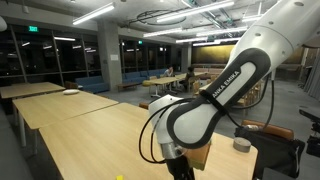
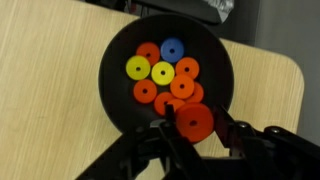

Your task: Put the two rings in the bowl

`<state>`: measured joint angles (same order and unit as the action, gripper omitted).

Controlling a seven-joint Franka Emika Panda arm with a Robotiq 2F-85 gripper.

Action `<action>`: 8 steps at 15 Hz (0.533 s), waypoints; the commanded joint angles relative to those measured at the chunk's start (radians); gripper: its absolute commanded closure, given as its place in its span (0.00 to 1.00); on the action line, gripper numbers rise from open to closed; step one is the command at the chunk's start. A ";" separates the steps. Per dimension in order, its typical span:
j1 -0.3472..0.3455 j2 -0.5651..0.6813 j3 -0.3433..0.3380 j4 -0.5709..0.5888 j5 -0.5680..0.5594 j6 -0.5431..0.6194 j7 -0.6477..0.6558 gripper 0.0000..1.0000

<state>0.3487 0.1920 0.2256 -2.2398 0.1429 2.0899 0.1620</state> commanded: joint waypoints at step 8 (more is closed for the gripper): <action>-0.093 0.006 0.013 0.043 0.088 -0.304 -0.185 0.18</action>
<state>0.2709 0.1960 0.2342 -2.2208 0.2147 1.8298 -0.0166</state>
